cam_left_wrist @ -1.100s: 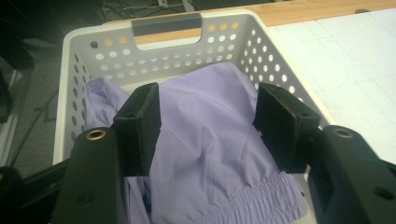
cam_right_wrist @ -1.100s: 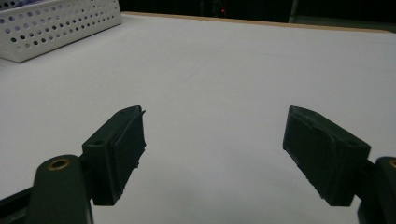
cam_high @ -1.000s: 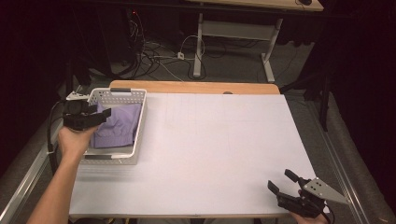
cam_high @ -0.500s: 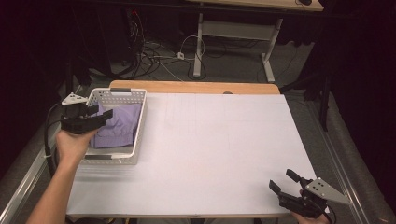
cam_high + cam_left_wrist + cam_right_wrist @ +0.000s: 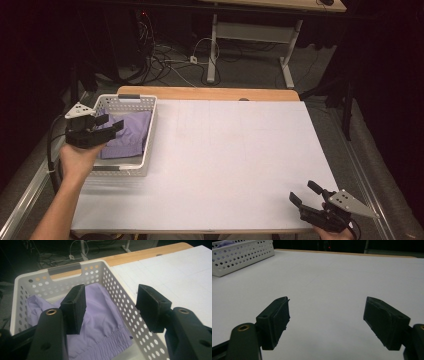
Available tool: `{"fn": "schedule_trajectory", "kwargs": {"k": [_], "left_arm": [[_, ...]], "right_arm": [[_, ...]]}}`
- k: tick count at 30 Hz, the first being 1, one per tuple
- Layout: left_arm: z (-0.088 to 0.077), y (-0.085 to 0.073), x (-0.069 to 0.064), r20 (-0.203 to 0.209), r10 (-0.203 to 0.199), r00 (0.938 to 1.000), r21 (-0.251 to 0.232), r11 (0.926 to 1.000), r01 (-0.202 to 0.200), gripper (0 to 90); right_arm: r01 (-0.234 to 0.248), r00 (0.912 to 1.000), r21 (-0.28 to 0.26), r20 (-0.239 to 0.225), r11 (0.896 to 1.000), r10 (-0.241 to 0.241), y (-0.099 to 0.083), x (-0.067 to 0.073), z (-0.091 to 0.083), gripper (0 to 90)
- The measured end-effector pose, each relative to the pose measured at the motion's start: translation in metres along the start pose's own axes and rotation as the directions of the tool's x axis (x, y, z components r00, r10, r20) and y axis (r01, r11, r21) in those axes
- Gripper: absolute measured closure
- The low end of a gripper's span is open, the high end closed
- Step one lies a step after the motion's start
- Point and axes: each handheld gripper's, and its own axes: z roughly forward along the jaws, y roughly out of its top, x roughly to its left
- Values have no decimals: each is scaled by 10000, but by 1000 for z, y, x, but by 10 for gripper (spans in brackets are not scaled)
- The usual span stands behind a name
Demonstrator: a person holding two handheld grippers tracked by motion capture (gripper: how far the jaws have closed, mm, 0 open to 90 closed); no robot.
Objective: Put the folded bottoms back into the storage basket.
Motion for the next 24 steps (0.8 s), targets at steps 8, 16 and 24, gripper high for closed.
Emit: {"fn": "schedule_trajectory", "kwargs": {"k": [8,16,24], "left_arm": [[-5,-4,-4,170,75,9998,-116,9999,-73,397],[-12,-8,-7,319,92,9995,-320,9995,-82,382],[-16,-11,-10,411,129,9991,-427,9990,-111,381]], "right_arm": [[4,10000,-37,4,10000,-4,0,-1,0,220],[5,10000,-45,28,10000,-4,0,-1,-1,220],[16,10000,6,7,10000,-16,0,1,0,220]]}}
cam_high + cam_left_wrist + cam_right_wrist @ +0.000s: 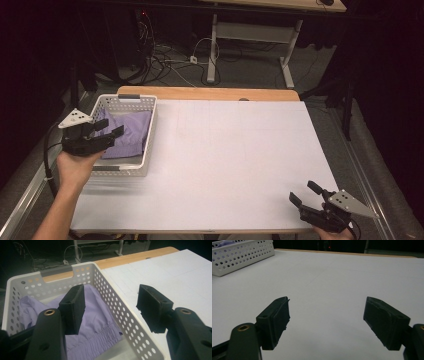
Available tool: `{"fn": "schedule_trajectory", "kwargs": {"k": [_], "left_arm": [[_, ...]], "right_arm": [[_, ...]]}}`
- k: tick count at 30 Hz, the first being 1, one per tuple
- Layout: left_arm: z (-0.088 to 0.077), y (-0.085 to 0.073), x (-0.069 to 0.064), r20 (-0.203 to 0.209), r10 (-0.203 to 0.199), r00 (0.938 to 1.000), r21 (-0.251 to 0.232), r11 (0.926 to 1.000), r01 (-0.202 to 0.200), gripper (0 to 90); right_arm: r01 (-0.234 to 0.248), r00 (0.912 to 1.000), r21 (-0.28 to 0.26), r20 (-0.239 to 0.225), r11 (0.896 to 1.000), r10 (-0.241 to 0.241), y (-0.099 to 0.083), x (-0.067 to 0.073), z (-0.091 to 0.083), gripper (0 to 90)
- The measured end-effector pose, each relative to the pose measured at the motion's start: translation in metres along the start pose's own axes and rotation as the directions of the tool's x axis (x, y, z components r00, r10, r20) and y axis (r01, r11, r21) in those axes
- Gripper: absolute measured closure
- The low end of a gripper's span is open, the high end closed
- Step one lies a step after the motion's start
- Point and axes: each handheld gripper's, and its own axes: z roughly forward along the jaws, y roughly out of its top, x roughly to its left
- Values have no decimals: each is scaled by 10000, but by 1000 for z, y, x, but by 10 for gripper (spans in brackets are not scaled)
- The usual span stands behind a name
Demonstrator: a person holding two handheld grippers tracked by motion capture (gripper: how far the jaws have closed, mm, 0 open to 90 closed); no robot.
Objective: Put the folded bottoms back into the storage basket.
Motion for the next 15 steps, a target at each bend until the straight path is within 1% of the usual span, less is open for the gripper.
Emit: {"fn": "schedule_trajectory", "kwargs": {"k": [15], "left_arm": [[-9,-8,-5,169,49,9998,-184,9998,-46,371]], "right_arm": [[15,10000,28,-3,10000,-15,0,1,0,220]]}}
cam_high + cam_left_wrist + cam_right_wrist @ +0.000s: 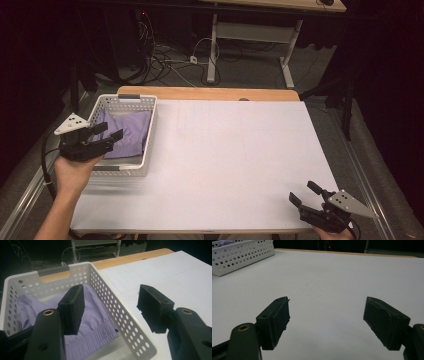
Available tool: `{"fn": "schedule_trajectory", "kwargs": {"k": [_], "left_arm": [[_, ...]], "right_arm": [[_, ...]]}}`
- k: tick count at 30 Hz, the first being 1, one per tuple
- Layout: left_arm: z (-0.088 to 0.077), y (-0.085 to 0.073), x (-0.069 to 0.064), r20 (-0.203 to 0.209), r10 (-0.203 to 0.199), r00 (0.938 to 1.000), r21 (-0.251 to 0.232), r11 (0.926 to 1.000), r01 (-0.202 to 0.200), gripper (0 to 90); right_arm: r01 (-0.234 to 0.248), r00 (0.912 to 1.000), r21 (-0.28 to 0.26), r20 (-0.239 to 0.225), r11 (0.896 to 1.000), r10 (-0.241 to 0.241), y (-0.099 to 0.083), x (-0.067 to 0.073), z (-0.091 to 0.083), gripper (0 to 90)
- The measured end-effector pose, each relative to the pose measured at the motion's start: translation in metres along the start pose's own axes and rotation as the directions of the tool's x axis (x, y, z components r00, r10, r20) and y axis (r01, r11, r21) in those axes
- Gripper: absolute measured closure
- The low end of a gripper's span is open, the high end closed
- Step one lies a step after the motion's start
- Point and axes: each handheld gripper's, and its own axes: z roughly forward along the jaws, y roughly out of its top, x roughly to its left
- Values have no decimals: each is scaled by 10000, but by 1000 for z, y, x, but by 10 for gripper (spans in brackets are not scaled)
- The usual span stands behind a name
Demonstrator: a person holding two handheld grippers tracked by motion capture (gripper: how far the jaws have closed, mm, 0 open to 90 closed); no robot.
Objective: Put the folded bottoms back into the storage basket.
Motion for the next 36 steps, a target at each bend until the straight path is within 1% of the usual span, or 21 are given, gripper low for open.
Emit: {"fn": "schedule_trajectory", "kwargs": {"k": [11,19,28,36], "left_arm": [[-6,-7,-3,110,-16,9999,-132,9999,17,360],[-11,-16,-6,194,-70,9998,-246,9997,75,353],[-16,-23,-7,216,-118,9997,-387,9992,126,348],[-19,-30,-9,152,-86,9998,-399,9992,92,348]], "right_arm": [[6,10000,23,-2,10000,-6,0,0,0,220],[7,10000,31,-4,10000,-7,0,0,0,220],[9,10000,34,-2,10000,-9,0,0,0,220],[13,10000,39,4,10000,-13,0,0,0,221]]}}
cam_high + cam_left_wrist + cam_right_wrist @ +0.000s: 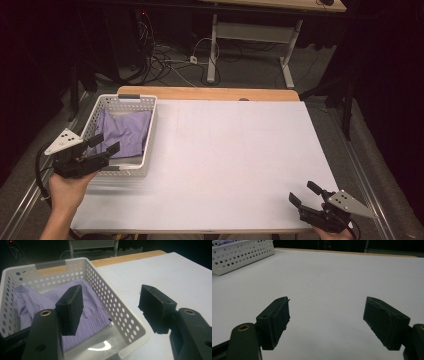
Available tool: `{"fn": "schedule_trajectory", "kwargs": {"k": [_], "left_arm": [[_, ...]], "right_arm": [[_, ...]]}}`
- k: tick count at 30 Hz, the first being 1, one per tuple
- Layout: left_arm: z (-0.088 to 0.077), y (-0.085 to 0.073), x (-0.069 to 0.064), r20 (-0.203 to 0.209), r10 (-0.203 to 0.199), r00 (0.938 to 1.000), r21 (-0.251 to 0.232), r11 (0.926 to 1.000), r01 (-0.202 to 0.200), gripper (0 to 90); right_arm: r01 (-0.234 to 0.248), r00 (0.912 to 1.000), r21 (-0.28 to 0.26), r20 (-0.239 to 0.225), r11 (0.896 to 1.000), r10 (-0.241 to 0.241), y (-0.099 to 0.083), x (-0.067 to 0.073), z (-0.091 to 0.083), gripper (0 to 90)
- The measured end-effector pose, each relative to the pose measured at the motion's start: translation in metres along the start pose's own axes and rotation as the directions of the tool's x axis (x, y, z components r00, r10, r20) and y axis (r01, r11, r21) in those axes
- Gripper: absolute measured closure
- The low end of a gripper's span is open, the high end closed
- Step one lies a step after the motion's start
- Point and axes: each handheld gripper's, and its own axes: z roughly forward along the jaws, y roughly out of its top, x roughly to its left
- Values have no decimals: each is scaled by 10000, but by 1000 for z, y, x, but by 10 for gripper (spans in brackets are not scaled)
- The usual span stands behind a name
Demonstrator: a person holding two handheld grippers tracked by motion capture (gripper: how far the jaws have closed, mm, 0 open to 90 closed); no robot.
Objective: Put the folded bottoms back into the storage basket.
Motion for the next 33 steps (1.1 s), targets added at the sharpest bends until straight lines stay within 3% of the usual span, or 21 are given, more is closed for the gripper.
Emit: {"fn": "schedule_trajectory", "kwargs": {"k": [33], "left_arm": [[-10,-31,-2,8,-255,9997,-272,9993,255,347]], "right_arm": [[3,10000,-17,1,10000,-3,0,0,0,222]]}}
